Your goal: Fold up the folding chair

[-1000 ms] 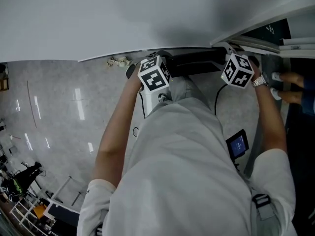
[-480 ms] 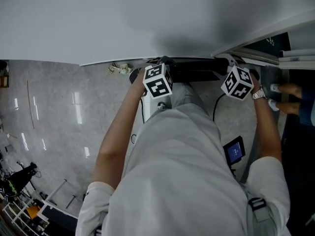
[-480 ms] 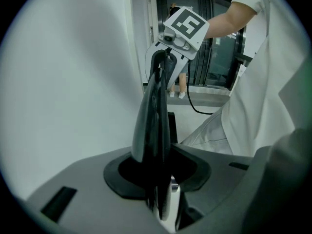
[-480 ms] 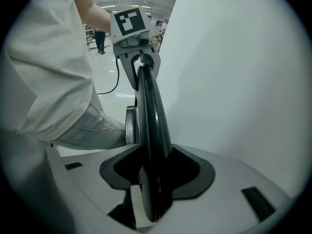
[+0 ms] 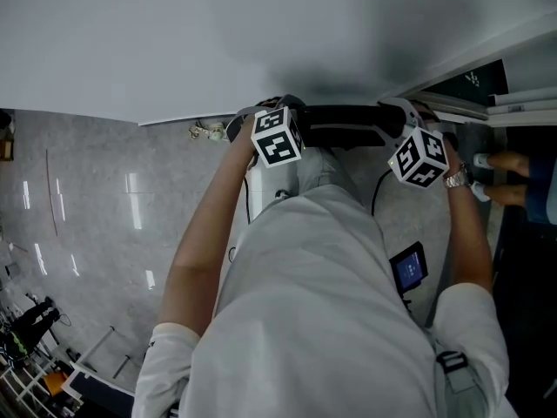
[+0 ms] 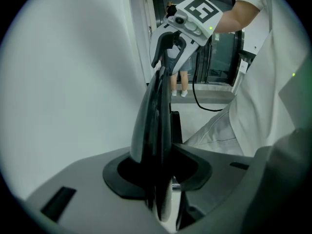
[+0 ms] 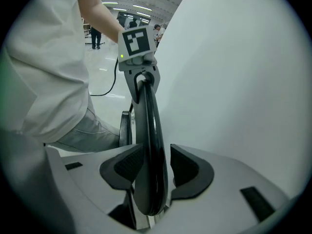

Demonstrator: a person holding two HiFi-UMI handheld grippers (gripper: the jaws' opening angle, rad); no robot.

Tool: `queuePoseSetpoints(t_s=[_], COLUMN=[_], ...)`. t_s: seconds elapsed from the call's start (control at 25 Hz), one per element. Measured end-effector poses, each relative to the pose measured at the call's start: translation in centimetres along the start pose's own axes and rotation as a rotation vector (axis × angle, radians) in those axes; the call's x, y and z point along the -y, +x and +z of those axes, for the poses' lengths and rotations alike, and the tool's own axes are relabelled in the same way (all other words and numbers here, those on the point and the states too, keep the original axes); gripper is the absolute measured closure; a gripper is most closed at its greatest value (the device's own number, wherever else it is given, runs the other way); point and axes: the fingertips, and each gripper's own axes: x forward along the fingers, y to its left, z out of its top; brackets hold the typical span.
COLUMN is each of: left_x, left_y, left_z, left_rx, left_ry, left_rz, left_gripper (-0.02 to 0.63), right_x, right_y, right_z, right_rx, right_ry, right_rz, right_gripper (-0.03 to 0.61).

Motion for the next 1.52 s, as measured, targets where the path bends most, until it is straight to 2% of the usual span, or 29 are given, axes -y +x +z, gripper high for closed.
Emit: queuePoseSetpoints(t_s=[0.2, 0.28, 0.52, 0.76, 0.92, 1.0, 1.08, 1.16, 1.28, 1.36, 1.44, 1.52], left_x=[-0.8, -0.8, -2.1, -4.0, -5.6, -6.5, -7.5, -8.0, -8.6, -9.2, -9.8, -10.3], left_y=[-0.1, 0.0, 0.4, 0.5, 0.6, -0.1, -1.0, -2.1, -3.3, -4.2, -5.0, -5.3], left_z=[0.1, 0.2, -0.2, -0.1, 0.0, 0.3, 0.5, 0.4, 0.4, 1.2, 2.3, 3.6], left_rx=[-0.012, -0.005, -0.016, -0.008, -0.052, -0.083, -0.098, -0.098, -0.086, -0.048, 0.006, 0.053], left_ry=[-0.009, -0.007, -0.027, -0.033, -0.053, -0.037, -0.022, -0.040, -0.118, -0.186, -0.257, -0.296], left_rz=[-0.012, -0.004, -0.006, 0.019, 0.048, 0.085, 0.130, 0.187, 0.324, 0.436, 0.548, 0.627], left_gripper=[0.485, 0.485, 0.482, 0.470, 0.446, 0.410, 0.405, 0.403, 0.406, 0.414, 0.467, 0.480], right_x=[0.9, 0.7, 1.7, 3.5, 4.6, 5.2, 5.8, 6.1, 6.7, 7.3, 7.9, 8.4], right_y=[0.3, 0.7, 1.4, 2.1, 2.7, 2.9, 3.2, 3.5, 4.2, 4.5, 4.8, 5.0], right_z=[0.9, 0.8, 0.9, 1.0, 0.7, 0.6, 0.7, 0.8, 0.8, 0.8, 0.8, 0.8], right_rx=[-0.010, -0.022, 0.030, 0.071, 0.081, 0.082, 0.086, 0.091, 0.095, 0.095, 0.096, 0.100], right_ry=[-0.003, 0.011, 0.053, 0.051, 0.051, 0.053, 0.065, 0.079, 0.104, 0.127, 0.150, 0.162], right_rz=[-0.010, 0.022, -0.001, -0.003, 0.012, 0.017, 0.014, 0.008, -0.016, -0.053, -0.106, -0.161], right_gripper=[0.407, 0.453, 0.454, 0.454, 0.460, 0.460, 0.460, 0.460, 0.460, 0.460, 0.460, 0.460])
